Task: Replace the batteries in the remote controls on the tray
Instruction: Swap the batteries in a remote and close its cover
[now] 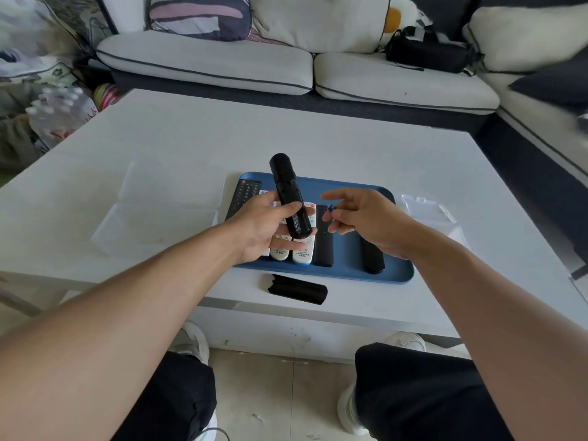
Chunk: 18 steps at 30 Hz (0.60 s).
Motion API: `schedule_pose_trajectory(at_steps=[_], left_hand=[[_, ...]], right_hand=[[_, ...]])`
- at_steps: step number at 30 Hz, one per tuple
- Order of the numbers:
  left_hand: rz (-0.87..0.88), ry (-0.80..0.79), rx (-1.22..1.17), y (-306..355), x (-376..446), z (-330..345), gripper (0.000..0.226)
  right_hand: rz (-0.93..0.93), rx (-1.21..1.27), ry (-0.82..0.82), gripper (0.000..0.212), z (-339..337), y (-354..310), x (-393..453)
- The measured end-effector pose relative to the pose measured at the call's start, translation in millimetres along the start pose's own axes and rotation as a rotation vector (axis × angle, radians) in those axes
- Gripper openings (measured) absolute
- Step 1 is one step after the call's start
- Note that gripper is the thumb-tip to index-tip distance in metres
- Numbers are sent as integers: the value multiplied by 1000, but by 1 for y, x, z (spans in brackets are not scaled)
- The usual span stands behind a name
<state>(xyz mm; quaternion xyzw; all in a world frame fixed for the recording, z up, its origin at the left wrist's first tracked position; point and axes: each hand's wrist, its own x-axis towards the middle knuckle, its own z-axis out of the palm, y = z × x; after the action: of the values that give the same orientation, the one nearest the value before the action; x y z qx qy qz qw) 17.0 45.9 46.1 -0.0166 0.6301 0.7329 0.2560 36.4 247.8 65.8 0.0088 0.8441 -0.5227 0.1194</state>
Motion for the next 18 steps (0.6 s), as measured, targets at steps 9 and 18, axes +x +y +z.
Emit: schedule_pose_trajectory(at_steps=[9,18], left_hand=[[66,101,47,-2,8,-6,30],[143,116,7,-2,10,-7,26]], right_hand=[[-49,323,40,8,7,-9,-1],[-43,516,-123,21,10,-12,-6]])
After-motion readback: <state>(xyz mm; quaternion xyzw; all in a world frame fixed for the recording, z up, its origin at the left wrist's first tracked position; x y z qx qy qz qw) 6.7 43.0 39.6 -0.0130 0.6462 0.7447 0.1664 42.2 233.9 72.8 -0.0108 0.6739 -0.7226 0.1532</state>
